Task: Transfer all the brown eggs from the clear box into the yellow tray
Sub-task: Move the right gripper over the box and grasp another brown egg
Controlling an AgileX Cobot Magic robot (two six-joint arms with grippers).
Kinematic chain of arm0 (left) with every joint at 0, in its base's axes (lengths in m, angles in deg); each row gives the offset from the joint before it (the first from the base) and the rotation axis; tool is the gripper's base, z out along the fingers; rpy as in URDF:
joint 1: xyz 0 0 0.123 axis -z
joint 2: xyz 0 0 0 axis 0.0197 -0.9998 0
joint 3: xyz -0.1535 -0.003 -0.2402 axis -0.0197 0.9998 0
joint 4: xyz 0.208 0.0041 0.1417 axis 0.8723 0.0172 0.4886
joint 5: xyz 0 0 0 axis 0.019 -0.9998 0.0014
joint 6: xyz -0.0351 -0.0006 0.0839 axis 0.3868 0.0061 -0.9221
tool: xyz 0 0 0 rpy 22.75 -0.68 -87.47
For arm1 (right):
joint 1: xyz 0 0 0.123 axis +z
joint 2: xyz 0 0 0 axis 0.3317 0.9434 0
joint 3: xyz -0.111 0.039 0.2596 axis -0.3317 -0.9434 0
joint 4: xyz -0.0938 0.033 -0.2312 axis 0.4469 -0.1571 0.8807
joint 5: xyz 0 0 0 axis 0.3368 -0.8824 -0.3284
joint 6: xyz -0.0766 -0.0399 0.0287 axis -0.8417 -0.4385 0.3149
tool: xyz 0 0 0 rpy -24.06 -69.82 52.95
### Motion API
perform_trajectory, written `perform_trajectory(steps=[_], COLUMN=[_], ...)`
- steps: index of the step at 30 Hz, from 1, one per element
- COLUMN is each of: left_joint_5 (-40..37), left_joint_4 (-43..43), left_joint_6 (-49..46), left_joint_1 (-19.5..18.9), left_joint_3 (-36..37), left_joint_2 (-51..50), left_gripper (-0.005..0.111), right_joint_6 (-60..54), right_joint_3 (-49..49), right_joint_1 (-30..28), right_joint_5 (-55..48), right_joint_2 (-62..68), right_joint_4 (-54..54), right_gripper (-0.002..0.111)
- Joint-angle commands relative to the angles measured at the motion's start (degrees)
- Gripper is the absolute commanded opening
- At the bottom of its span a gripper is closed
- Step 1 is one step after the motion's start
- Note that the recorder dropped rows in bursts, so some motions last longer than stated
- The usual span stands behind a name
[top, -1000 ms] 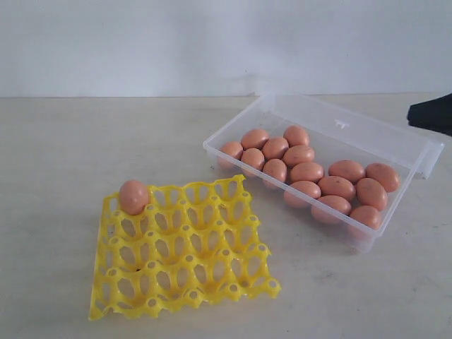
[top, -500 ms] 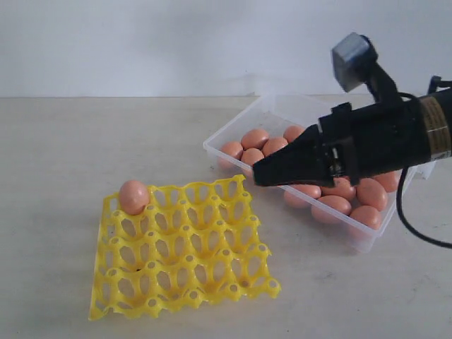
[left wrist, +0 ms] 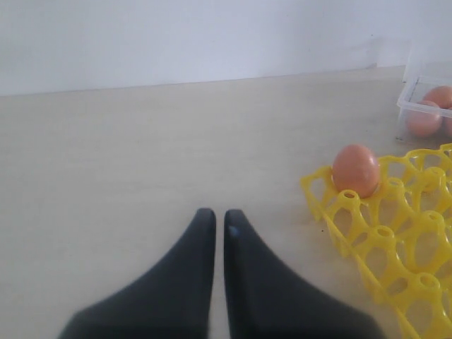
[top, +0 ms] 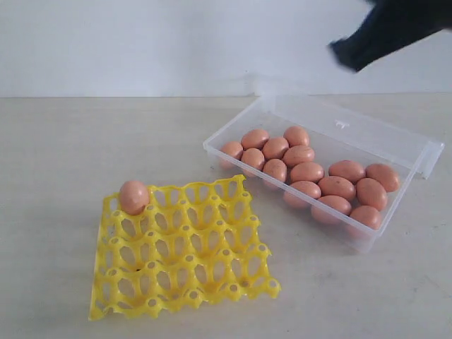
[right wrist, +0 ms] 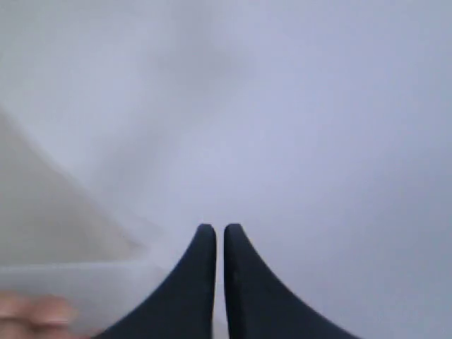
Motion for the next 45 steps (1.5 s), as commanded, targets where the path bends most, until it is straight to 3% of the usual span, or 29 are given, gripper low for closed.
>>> perform_trajectory(steps=[1, 3, 5, 8, 12, 15, 18, 20, 23, 24, 27, 32, 40, 45], left_joint_5=[0.25, 0.25, 0.25, 0.25, 0.25, 0.25, 0.25, 0.25, 0.25, 0.25, 0.25, 0.25, 0.25, 0.25], left_joint_4=[0.08, 0.08, 0.08, 0.08, 0.08, 0.08, 0.08, 0.08, 0.08, 0.08, 0.08, 0.08, 0.08, 0.08], left_joint_6=[-0.08, -0.08, -0.08, -0.08, -0.08, -0.08, -0.08, -0.08, -0.08, -0.08, -0.08, -0.08, -0.08, -0.08], left_joint_1=[0.25, 0.25, 0.25, 0.25, 0.25, 0.25, 0.25, 0.25, 0.25, 0.25, 0.25, 0.25, 0.25, 0.25], left_joint_3=[0.21, 0.21, 0.21, 0.21, 0.21, 0.21, 0.21, 0.21, 0.21, 0.21, 0.21, 0.21, 0.21, 0.21], left_joint_2=[0.15, 0.15, 0.15, 0.15, 0.15, 0.15, 0.15, 0.15, 0.15, 0.15, 0.15, 0.15, 0.15, 0.15], left_gripper=[0.004, 0.004, 0.004, 0.004, 0.004, 0.004, 0.004, 0.004, 0.004, 0.004, 0.004, 0.004, 0.004, 0.004], right_joint_6=[-23.49, -34.97, -45.26, -64.98, -77.54, -81.65, -90.49, -93.55, -99.49, -100.66, -104.09, -119.07, -140.44, -145.24], right_joint_3=[-0.16, -0.16, -0.16, -0.16, 2.88, 8.63, 17.76, 25.29, 34.14, 35.27, 36.7, 36.85, 36.85, 36.85], right_joint_1=[-2.01, -5.82, -11.15, -21.12, -21.68, -21.68, -21.68, -21.68, -21.68, -21.68, -21.68, -21.68, -21.68, -21.68], right_joint_5=[-38.23, -45.27, -47.1, -49.09, -49.55, -49.55, -49.55, -49.55, -49.55, -49.55, -49.55, -48.72, -35.88, -28.92], right_joint_2=[0.39, 1.73, 2.28, 3.02, 6.17, 15.59, 26.87, 32.53, 39.35, 40.78, 44.87, 50.24, 50.86, 50.86], right_joint_4=[-2.73, -9.31, -23.09, -64.8, -96.86, -108.0, -109.82, -109.82, -109.43, -108.89, -106.73, -103.38, -103.49, -103.49], right_gripper=[0.0, 0.0, 0.0, 0.0, 0.0, 0.0, 0.001, 0.012, 0.039, 0.041, 0.042, 0.042, 0.042, 0.042])
